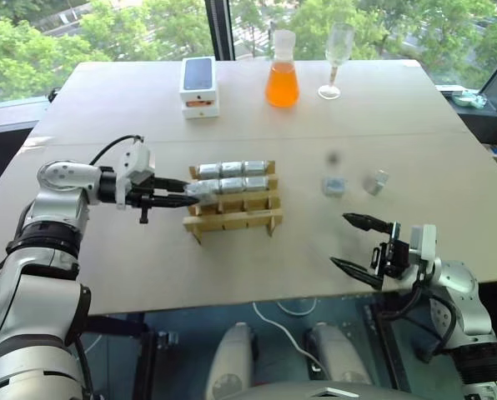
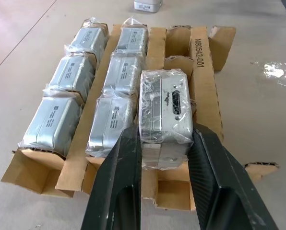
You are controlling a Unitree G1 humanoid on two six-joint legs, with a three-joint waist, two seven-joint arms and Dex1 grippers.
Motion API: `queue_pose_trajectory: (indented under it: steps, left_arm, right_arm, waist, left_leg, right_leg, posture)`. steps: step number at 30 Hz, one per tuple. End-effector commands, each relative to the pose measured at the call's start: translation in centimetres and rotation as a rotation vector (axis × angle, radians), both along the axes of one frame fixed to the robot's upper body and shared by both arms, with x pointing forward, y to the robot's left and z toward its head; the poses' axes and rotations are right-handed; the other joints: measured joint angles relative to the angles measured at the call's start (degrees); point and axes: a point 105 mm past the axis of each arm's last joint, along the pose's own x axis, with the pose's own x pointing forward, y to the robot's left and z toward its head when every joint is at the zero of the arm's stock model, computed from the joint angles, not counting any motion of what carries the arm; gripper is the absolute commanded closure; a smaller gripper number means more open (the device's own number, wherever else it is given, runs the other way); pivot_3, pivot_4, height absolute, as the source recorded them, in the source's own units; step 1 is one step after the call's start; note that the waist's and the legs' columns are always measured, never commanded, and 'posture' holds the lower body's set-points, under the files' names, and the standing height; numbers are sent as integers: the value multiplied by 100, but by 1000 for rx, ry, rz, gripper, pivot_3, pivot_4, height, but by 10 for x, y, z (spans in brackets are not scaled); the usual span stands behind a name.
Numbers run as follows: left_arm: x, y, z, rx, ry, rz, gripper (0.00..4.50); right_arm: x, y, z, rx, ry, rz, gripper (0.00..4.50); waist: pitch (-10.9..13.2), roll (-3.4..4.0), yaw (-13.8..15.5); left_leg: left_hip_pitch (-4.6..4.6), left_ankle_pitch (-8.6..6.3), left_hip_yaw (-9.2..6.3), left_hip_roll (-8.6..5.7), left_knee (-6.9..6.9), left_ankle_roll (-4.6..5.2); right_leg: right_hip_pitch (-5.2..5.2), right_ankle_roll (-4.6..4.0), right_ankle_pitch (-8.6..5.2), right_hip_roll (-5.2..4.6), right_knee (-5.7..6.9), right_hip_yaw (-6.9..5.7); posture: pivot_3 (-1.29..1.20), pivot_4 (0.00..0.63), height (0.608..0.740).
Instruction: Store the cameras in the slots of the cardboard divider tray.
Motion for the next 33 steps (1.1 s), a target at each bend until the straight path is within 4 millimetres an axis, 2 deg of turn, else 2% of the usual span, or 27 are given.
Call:
queue_pose_trajectory:
  steps: [1,4,10,19,28,33]
  left_arm:
    - [2,-7,13,-36,-26,-32,3745]
    - [3,-12,19,-81,-15,-38,3745]
    - [-9,-1,1,28,46,-43,3745]
    - [-13,8,3,36,49,-20,3745]
    - [-11,-1,-6,28,115,-28,3745]
    - [-7,-2,-6,46,86,-28,3745]
  right_arm:
    - [0,-4,9,10,-36,-16,62]
    - [0,-3,9,8,-34,-16,62]
    - [0,-2,12,12,-34,-17,62]
    - [2,-3,11,8,-22,-13,62]
    - [2,-4,10,3,-22,-8,62]
    - [-1,-4,8,-5,-17,4,62]
  waist:
    - [0,0,-2]
    - [0,0,-7]
    - [0,1,-25]
    - [1,1,-5]
    - [1,1,-7]
    - [1,1,-2]
  left_leg:
    - [0,0,0,0,0,0]
    - [0,0,0,0,0,0]
    - [0,0,-1,1,-2,0]
    - [0,0,0,0,-1,0]
    - [0,0,0,0,-1,0]
    - [0,0,-1,0,-2,0]
  right_leg:
    - [0,1,0,0,0,0]
    - [0,2,-1,0,0,0]
    - [-1,1,-1,1,0,1]
    - [0,-3,-6,0,-1,1]
    - [0,-2,-6,1,0,1]
    - [0,0,-6,1,-1,1]
  posture:
    - [0,150,740]
    - [0,150,740]
    - [0,150,740]
    - [0,150,740]
    - [0,150,740]
    - [0,150,740]
